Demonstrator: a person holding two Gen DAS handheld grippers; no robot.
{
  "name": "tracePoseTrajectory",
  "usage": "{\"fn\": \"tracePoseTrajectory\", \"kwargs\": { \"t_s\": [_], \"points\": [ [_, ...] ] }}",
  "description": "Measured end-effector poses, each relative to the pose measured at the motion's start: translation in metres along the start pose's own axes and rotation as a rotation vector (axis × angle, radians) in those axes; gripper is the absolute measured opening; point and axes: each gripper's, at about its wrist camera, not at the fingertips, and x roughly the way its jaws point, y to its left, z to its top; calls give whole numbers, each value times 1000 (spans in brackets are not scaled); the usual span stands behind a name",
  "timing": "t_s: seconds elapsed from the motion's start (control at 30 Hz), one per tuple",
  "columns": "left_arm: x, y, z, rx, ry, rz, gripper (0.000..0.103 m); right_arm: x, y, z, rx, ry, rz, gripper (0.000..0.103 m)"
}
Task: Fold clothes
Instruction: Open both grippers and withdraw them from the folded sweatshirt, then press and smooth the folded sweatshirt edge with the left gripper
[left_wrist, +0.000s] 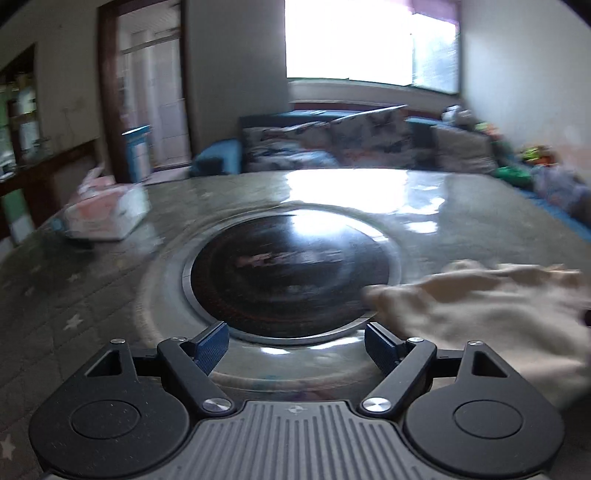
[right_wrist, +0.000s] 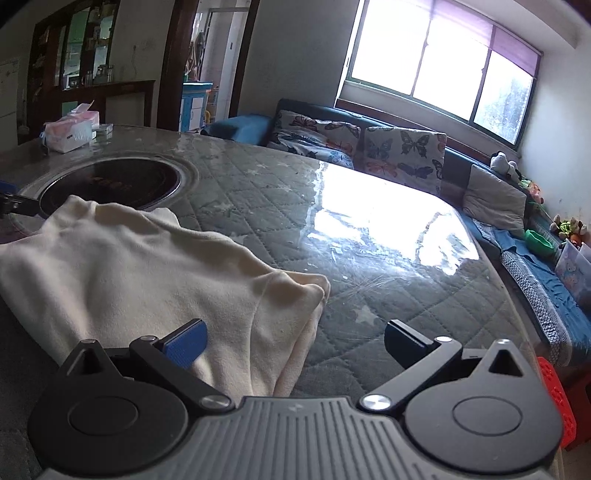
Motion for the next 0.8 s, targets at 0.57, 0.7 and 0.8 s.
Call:
{"fn": "tracePoseTrajectory", "kwargs": {
  "t_s": [0.57, 0.7, 0.8],
  "points": [
    [21, -27, -5, 64, 64, 25, 81, -4, 1, 1, -25, -10, -14, 103],
    [27, -34, 0, 86, 58, 15, 82, 5, 1, 11, -29, -20, -31, 103],
    [32, -38, 3, 103, 53, 7, 81, 18, -2, 18, -42, -22, -55, 103]
  ]
}}
